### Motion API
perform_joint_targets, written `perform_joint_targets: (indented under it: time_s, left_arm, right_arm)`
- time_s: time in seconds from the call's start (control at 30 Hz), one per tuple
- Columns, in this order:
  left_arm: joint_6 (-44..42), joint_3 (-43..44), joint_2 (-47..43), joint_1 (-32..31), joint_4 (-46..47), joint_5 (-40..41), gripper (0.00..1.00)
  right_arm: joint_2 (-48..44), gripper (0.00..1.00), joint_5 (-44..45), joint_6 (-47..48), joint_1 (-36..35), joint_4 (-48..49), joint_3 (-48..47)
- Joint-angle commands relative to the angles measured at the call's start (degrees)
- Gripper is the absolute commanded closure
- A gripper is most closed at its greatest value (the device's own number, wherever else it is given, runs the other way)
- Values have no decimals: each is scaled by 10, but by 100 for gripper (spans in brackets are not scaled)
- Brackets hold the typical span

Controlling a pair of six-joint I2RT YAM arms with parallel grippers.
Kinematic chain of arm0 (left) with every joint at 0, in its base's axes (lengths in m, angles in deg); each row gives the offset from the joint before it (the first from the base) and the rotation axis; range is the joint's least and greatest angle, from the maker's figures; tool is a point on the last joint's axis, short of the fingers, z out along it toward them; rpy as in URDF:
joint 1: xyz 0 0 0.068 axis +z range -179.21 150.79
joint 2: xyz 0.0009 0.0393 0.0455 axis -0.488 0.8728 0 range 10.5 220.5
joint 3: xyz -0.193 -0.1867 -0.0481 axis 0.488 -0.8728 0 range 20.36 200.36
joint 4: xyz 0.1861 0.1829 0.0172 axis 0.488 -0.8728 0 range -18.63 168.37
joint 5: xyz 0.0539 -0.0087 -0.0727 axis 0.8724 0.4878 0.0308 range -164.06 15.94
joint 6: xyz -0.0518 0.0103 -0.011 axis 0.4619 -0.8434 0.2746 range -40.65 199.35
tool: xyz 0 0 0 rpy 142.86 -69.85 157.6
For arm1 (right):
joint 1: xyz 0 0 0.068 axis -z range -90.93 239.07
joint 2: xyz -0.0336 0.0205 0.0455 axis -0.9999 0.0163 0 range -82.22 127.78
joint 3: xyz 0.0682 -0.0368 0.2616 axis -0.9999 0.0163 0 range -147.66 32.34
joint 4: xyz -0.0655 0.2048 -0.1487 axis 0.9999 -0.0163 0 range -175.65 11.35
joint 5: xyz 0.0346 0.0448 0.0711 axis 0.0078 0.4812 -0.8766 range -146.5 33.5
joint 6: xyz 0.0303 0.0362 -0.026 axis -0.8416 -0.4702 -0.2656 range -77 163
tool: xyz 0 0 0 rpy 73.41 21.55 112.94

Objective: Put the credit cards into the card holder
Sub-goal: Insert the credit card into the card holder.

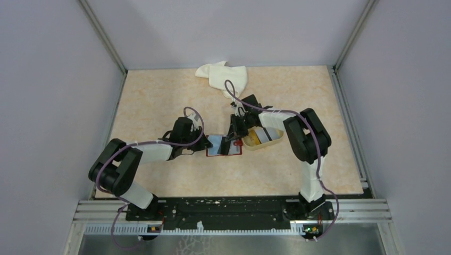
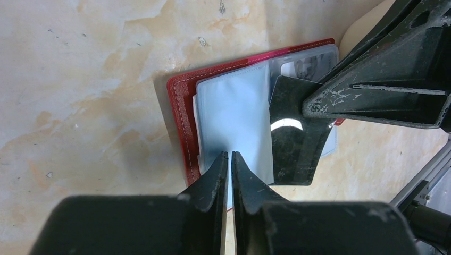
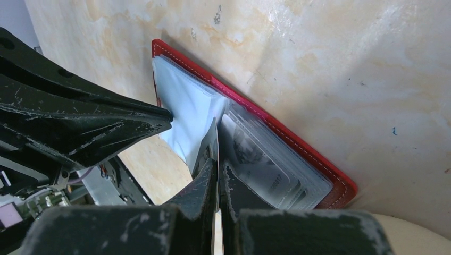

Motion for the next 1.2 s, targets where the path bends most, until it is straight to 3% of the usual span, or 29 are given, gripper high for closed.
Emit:
perform_joint_targets:
  time_s: [0.0, 0.57, 1.17]
  left_arm:
    - [-13, 6, 12, 4, -25, -3, 88]
    - [-12, 10, -8, 4, -28, -11, 87]
    - [0, 0, -66, 4, -7, -66, 84]
  right_arm:
    - [31, 99, 30, -3, -2, -8, -13]
    - [37, 87, 62, -14, -3, -60, -44]
    - [59, 85, 49, -19, -18, -62, -60]
